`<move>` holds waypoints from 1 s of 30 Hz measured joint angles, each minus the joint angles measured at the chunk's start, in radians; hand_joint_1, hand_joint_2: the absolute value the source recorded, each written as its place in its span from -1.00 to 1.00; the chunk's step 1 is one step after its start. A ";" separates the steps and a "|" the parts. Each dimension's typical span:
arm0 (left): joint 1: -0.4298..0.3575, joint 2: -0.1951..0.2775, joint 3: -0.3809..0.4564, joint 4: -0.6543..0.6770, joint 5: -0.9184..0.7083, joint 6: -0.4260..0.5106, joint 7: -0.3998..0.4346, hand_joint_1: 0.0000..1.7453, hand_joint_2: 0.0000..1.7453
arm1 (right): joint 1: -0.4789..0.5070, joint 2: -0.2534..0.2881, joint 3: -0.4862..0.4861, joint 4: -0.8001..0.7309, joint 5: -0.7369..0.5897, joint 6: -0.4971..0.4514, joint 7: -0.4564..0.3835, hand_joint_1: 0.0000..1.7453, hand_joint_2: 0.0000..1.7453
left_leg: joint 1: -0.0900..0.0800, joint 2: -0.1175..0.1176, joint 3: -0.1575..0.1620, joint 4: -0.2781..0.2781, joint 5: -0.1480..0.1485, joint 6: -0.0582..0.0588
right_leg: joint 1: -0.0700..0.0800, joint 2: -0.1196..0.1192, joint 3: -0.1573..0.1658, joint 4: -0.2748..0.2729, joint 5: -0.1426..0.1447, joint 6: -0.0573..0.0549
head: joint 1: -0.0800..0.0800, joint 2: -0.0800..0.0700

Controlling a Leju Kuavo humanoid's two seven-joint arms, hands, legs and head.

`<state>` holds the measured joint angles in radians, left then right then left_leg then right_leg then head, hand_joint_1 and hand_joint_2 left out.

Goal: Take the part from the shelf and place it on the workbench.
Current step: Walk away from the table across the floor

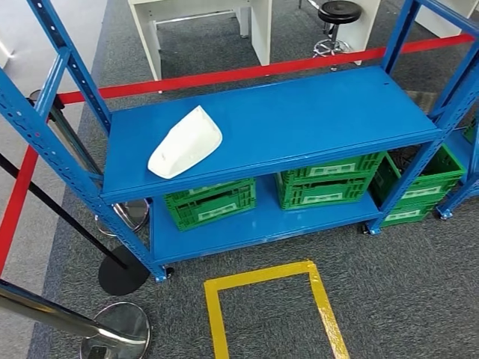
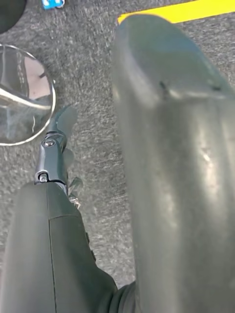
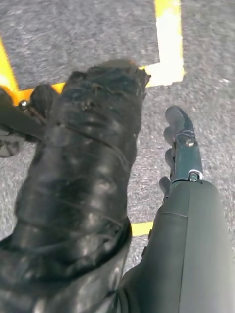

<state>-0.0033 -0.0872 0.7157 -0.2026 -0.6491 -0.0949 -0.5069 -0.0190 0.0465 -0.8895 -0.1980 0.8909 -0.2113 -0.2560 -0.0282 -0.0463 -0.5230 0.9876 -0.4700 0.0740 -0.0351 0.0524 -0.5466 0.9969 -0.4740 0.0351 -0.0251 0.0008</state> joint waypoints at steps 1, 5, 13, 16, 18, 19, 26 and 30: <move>0.001 0.002 0.001 0.000 0.000 0.000 0.000 -1.00 -1.00 | 0.000 0.001 0.000 0.000 0.000 0.000 0.000 -1.00 -1.00 | -0.001 0.002 0.002 -0.007 -0.001 0.004 | -0.002 0.006 -0.003 -0.004 0.004 0.006 | -0.001 0.000; -0.002 0.000 0.002 0.000 0.000 0.001 0.001 -1.00 -1.00 | 0.003 0.002 0.000 0.000 0.001 0.000 0.001 -1.00 -1.00 | 0.006 0.031 0.020 -0.072 0.037 0.010 | 0.005 -0.016 -0.038 0.041 -0.031 0.019 | 0.003 0.000; -0.001 -0.008 0.002 0.000 0.000 0.000 0.001 -1.00 -1.00 | 0.002 -0.005 -0.001 0.000 0.000 -0.001 0.001 -1.00 -1.00 | 0.021 0.089 -0.016 -0.026 0.026 -0.026 | -0.006 -0.076 -0.022 0.076 -0.046 0.058 | 0.018 0.000; -0.002 -0.003 0.002 0.000 0.000 0.000 0.001 -1.00 -1.00 | 0.001 -0.002 -0.001 0.000 0.000 0.000 0.001 -1.00 -1.00 | 0.017 0.099 -0.033 0.010 0.012 -0.042 | -0.011 -0.081 0.012 0.018 -0.036 0.037 | 0.021 0.000; -0.003 -0.004 0.002 0.000 0.000 0.000 0.001 -1.00 -1.00 | 0.004 -0.002 -0.001 0.000 0.000 0.000 0.001 -1.00 -1.00 | 0.020 0.097 -0.037 0.022 0.004 -0.051 | -0.011 -0.071 0.005 0.032 -0.036 0.025 | 0.012 0.000; -0.003 -0.004 0.002 0.000 0.000 0.000 0.001 -1.00 -1.00 | 0.004 -0.002 -0.002 0.000 0.000 0.000 0.001 -1.00 -1.00 | 0.023 0.089 -0.044 0.043 -0.014 -0.057 | -0.011 -0.067 0.002 0.035 -0.035 0.021 | 0.009 0.000; -0.001 -0.007 0.002 0.000 0.000 0.000 0.001 -1.00 -1.00 | 0.003 -0.003 -0.004 0.000 0.000 -0.001 0.001 -1.00 -1.00 | 0.019 0.053 -0.136 0.276 -0.111 -0.039 | 0.010 -0.028 -0.014 0.031 -0.021 -0.002 | -0.002 0.000; 0.001 0.002 0.002 0.000 0.000 0.001 0.001 -1.00 -1.00 | 0.002 0.006 -0.005 0.001 0.000 -0.001 0.001 -1.00 -1.00 | -0.020 0.002 -0.018 0.026 -0.010 0.029 | 0.006 -0.002 -0.022 0.022 -0.006 -0.001 | -0.004 0.000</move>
<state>-0.0025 -0.0852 0.7177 -0.2026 -0.6494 -0.0942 -0.5057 -0.0168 0.0527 -0.8943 -0.1972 0.8911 -0.2126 -0.2548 -0.0486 -0.0443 -0.5412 1.0135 -0.4797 0.1035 -0.0290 0.0509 -0.5688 1.0189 -0.4796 0.0345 -0.0286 0.0008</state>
